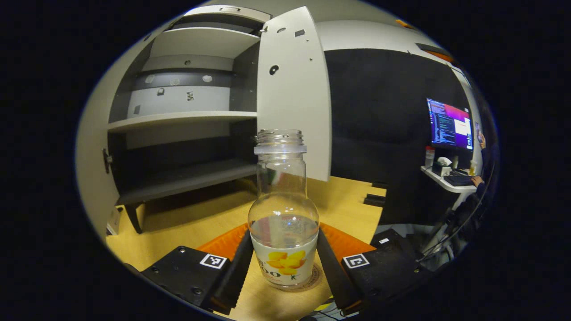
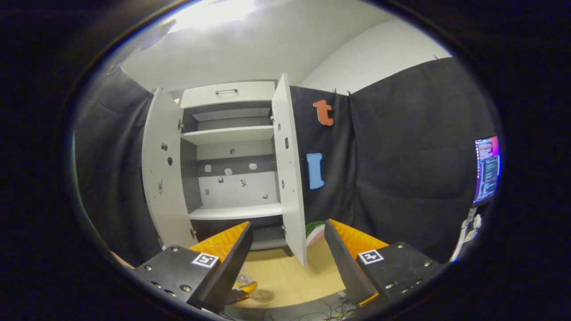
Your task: Grasp the bottle in the cabinet with the left hand and place it on the coaster, then close the right door with the right hand and the left door with the left hand.
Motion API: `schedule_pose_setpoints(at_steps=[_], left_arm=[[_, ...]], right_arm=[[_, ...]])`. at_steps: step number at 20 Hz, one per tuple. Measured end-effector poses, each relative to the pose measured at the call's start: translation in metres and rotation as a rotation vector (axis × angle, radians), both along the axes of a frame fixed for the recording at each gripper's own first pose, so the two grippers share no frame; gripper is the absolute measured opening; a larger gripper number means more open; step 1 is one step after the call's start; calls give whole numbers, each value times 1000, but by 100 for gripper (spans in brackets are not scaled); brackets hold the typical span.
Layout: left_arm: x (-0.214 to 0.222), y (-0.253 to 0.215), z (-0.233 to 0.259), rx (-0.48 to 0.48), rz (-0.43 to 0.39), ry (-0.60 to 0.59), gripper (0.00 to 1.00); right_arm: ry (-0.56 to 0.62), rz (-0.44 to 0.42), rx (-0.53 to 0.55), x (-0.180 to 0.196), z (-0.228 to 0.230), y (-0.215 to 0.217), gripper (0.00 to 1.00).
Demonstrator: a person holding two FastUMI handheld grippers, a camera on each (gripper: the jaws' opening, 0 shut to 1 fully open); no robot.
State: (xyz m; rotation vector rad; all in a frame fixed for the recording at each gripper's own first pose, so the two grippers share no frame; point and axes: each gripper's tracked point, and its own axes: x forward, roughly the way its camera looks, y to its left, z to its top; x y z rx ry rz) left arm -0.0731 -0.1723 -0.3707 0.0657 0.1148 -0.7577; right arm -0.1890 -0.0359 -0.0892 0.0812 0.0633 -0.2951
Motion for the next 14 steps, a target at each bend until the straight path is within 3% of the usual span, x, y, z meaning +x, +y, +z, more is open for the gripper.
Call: schedule_pose_setpoints(at_steps=[2, 4, 5, 6, 14], left_arm=[[-4, -15, -3, -45, -67, -6, 79], [0, -20, -9, -49, -90, -24, 80], [4, -23, -13, -45, -98, -28, 80], [8, -23, -18, -37, -103, -31, 80], [9, -19, -40, 24, -174, 8, 80]], right_arm=[[26, 9, -9, 20, -8, -7, 94], [52, 8, -24, 37, -17, -17, 98], [65, 5, -27, 45, -22, -22, 94], [72, -2, -29, 50, -26, -28, 98], [86, -6, -51, 80, -37, -58, 98]])
